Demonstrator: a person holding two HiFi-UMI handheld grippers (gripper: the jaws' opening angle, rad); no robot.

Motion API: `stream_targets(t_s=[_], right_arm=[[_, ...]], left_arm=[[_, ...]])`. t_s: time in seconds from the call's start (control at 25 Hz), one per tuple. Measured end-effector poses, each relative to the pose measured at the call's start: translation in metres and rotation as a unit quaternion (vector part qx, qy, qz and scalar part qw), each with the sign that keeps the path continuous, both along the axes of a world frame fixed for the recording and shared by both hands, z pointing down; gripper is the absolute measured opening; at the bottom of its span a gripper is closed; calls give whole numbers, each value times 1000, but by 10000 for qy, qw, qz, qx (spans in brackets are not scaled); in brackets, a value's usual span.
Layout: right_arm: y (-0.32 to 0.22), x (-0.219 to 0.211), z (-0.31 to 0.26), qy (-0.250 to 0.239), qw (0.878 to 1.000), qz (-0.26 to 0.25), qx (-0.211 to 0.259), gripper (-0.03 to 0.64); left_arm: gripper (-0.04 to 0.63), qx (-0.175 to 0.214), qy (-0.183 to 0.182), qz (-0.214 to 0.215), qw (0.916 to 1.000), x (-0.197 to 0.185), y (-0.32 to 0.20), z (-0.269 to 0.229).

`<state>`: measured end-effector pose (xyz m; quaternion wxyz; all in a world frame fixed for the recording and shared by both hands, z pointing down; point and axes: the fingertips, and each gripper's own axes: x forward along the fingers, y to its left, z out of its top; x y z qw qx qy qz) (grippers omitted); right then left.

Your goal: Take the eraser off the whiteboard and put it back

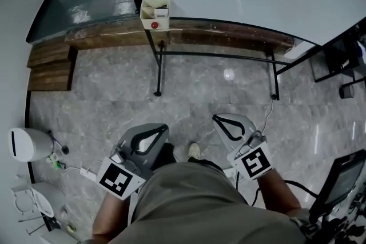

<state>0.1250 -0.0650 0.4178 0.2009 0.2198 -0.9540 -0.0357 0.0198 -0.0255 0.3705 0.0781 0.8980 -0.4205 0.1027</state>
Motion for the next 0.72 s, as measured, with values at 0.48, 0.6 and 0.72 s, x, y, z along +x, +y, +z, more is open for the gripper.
stream_targets(t_s=[0.48, 0.6, 0.72], right_arm=[[-83, -118, -9, 116, 9996, 236, 98, 16], [-104, -138, -5, 166, 9995, 186, 192, 24], [-131, -147, 0, 256, 9990, 71, 358, 28]], left_arm=[[5, 183, 210, 356, 9990, -110, -53, -12], [5, 163, 180, 352, 9991, -131, -63, -8], [5, 146, 225, 161, 9995, -144, -75, -6]])
